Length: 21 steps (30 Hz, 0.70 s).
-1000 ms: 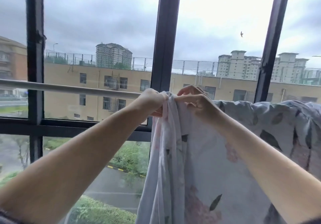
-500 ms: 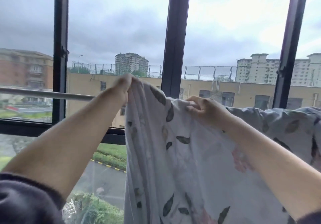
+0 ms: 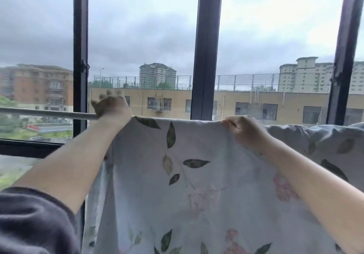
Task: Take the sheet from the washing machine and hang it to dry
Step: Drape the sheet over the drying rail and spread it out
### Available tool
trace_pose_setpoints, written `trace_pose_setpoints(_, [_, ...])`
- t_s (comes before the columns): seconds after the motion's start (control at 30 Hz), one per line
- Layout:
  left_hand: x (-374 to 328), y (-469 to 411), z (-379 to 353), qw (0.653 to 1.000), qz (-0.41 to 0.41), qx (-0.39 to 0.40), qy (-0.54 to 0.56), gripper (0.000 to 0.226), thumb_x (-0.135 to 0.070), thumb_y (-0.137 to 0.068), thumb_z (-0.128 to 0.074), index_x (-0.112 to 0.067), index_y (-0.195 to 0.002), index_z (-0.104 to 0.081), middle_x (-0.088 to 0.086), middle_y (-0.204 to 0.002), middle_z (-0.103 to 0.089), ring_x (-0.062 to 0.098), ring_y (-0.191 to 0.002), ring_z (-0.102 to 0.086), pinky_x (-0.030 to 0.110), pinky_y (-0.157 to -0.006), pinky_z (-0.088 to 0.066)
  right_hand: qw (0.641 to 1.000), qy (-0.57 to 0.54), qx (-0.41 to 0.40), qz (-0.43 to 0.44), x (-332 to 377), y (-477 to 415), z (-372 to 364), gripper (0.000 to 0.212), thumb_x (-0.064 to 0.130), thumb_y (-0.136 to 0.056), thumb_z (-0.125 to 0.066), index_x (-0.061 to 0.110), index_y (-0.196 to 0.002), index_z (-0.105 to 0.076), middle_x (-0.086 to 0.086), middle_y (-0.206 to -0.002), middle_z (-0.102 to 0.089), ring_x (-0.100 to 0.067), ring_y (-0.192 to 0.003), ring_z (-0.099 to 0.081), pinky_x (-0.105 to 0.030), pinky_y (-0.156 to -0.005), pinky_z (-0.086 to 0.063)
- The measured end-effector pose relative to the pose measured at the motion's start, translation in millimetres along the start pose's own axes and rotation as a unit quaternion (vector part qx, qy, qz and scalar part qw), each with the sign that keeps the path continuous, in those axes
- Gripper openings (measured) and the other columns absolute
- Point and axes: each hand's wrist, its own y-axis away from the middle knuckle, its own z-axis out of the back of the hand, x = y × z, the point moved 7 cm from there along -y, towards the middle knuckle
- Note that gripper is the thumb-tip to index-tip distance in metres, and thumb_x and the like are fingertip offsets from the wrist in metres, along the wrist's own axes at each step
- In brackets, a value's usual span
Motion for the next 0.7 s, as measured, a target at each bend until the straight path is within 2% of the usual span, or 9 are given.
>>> trace_pose_setpoints(0.07, [-10, 0, -16, 0.993, -0.098, 0.05, 0.039, 0.032, -0.027, -0.094, -0.037, -0.014, -0.117, -0.055, 0.011, -0.118, -0.058, 0.028, -0.101, -0.056, 0.042, -0.09, -0.044, 1.0, 0.009, -0.02, 0.003, 0, 0, -1, 0.024, 0.036, -0.098, -0.043, 0.03, -0.083, -0.062, 0.007, -0.082, -0.066, -0.024, -0.086, -0.06, -0.03, -0.068, -0.03])
trace_pose_setpoints(0.1, [-11, 3, -23, 0.989, -0.116, 0.084, 0.041, 0.038, -0.031, -0.097, -0.028, -0.014, -0.114, -0.057, 0.011, -0.112, -0.061, 0.027, -0.097, -0.058, 0.04, -0.086, -0.046, 0.999, 0.007, -0.032, 0.0, -2, 1, 1, 0.024, 0.036, -0.098, -0.044, 0.029, -0.088, -0.065, 0.006, -0.085, -0.069, -0.025, -0.087, -0.061, -0.03, -0.067, -0.032])
trace_pose_setpoints(0.17, [-10, 8, -27, 0.987, -0.126, 0.098, 0.019, 0.048, -0.037, -0.1, -0.018, -0.013, -0.102, -0.059, 0.012, -0.097, -0.063, 0.026, -0.086, -0.058, 0.036, -0.081, -0.046, 0.998, -0.029, -0.047, -0.011, -6, -2, 2, 0.025, 0.034, -0.096, -0.049, 0.032, -0.077, -0.065, 0.01, -0.072, -0.065, -0.027, -0.08, -0.062, -0.03, -0.062, -0.034])
trace_pose_setpoints(0.23, [-13, 10, -26, 0.987, -0.138, 0.077, -0.005, 0.045, -0.038, -0.1, -0.017, -0.016, -0.088, -0.055, 0.014, -0.095, -0.064, 0.026, -0.08, -0.055, 0.035, -0.077, -0.043, 0.997, -0.058, -0.058, -0.001, 4, -9, 1, 0.03, 0.03, -0.094, -0.053, 0.031, -0.065, -0.06, 0.014, -0.059, -0.055, -0.026, -0.071, -0.059, -0.029, -0.058, -0.033])
trace_pose_setpoints(0.33, [-19, 13, -26, 0.987, -0.15, 0.055, -0.025, 0.049, -0.038, -0.099, -0.017, -0.013, -0.081, -0.056, 0.017, -0.099, -0.065, 0.026, -0.078, -0.05, 0.035, -0.077, -0.042, 0.995, -0.041, -0.081, 0.031, 39, -27, -3, 0.022, 0.031, -0.094, -0.052, 0.023, -0.083, -0.069, 0.003, -0.071, -0.066, -0.026, -0.074, -0.061, -0.029, -0.06, -0.035])
trace_pose_setpoints(0.4, [-19, 12, -29, 0.986, -0.153, 0.055, -0.026, 0.05, -0.038, -0.099, -0.017, -0.013, -0.082, -0.057, 0.016, -0.099, -0.064, 0.026, -0.079, -0.049, 0.036, -0.078, -0.043, 0.993, -0.042, -0.105, 0.011, 53, -47, -5, 0.02, 0.026, -0.094, -0.05, 0.023, -0.089, -0.069, -0.002, -0.082, -0.071, -0.024, -0.076, -0.061, -0.028, -0.063, -0.036])
trace_pose_setpoints(0.53, [-17, 8, -33, 0.984, -0.163, 0.062, -0.027, 0.049, -0.037, -0.098, -0.016, -0.012, -0.08, -0.055, 0.013, -0.091, -0.061, 0.026, -0.078, -0.05, 0.035, -0.074, -0.043, 0.989, -0.105, -0.098, 0.02, 90, -77, -12, 0.022, 0.021, -0.092, -0.05, 0.025, -0.079, -0.067, -0.003, -0.077, -0.069, -0.027, -0.074, -0.063, -0.036, -0.069, -0.053])
trace_pose_setpoints(0.6, [-17, 7, -35, 0.982, -0.174, 0.064, -0.02, 0.049, -0.036, -0.098, -0.017, -0.012, -0.073, -0.052, 0.014, -0.088, -0.063, 0.029, -0.08, -0.056, 0.036, -0.078, -0.047, 0.991, -0.104, -0.077, 0.035, 118, -84, -19, 0.024, 0.024, -0.094, -0.049, 0.025, -0.076, -0.065, -0.002, -0.076, -0.068, -0.025, -0.071, -0.061, -0.032, -0.066, -0.05])
trace_pose_setpoints(0.7, [-20, 6, -38, 0.978, -0.197, 0.064, 0.005, 0.044, -0.035, -0.097, -0.018, -0.016, -0.065, -0.042, 0.016, -0.091, -0.064, 0.03, -0.082, -0.059, 0.036, -0.079, -0.048, 0.989, -0.126, -0.066, 0.028, 147, -91, -33, 0.027, 0.027, -0.096, -0.047, 0.019, -0.083, -0.069, 0.0, -0.079, -0.068, -0.022, -0.07, -0.058, -0.028, -0.063, -0.044])
